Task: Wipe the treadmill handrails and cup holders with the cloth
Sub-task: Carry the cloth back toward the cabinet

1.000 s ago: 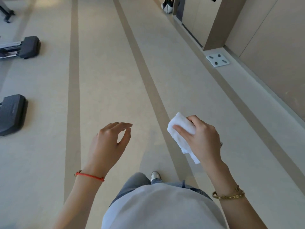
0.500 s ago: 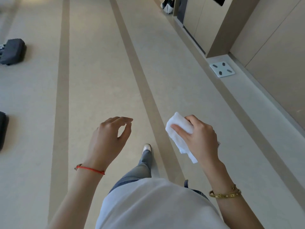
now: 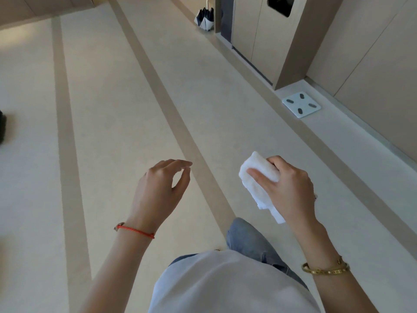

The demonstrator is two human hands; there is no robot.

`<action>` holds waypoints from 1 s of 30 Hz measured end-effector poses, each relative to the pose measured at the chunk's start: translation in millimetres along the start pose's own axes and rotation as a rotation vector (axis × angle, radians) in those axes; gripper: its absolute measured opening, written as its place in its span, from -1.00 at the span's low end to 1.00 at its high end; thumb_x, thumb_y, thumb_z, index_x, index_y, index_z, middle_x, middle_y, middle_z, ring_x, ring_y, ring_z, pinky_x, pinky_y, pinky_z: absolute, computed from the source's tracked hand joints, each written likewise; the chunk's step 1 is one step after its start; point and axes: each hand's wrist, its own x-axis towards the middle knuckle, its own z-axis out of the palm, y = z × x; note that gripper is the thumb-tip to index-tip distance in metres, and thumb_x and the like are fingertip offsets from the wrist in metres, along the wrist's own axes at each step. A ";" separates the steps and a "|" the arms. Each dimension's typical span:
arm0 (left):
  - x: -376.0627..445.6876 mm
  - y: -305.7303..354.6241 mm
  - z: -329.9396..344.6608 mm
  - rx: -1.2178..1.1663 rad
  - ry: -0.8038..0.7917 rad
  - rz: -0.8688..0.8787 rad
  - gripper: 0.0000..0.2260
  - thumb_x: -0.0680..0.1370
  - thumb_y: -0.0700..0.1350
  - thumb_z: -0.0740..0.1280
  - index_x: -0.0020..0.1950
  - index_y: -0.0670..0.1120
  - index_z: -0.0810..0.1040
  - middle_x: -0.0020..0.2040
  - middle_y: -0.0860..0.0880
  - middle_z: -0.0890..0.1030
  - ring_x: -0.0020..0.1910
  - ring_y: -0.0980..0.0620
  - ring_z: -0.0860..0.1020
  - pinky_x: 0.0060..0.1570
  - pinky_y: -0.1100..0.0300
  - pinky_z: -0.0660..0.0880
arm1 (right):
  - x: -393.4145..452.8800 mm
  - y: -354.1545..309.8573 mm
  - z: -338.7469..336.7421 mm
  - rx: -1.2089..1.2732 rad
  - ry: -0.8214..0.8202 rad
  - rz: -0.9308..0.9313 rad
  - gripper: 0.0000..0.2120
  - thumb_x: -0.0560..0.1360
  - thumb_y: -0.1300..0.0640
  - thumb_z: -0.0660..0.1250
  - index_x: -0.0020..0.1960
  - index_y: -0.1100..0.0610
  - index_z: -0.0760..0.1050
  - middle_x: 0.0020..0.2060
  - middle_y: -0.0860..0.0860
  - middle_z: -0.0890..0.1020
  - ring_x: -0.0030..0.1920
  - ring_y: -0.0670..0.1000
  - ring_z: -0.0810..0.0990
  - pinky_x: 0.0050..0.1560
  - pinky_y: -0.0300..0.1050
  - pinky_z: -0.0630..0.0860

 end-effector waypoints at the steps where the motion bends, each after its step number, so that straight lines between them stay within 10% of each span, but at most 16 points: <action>1: 19.5 -5.2 5.8 0.002 -0.010 0.009 -0.85 0.57 -0.15 0.34 0.08 -0.02 0.68 -0.04 0.08 0.69 -0.36 0.30 0.47 -0.24 0.21 0.44 | 17.1 3.4 7.2 -0.009 0.004 0.008 -0.51 0.41 -0.36 0.25 -0.18 0.09 0.51 -0.46 -0.03 0.50 -0.43 0.07 0.46 -0.40 -0.16 0.32; 30: 670.7 -105.8 130.5 -0.026 -0.019 -0.014 -0.83 0.58 -0.18 0.34 0.10 -0.10 0.69 0.00 0.00 0.70 -0.03 0.04 0.66 -0.01 0.03 0.60 | 655.4 47.3 217.8 -0.005 -0.012 -0.016 -0.54 0.41 -0.35 0.30 -0.18 0.07 0.50 -0.45 -0.03 0.51 -0.43 0.04 0.48 -0.42 -0.11 0.44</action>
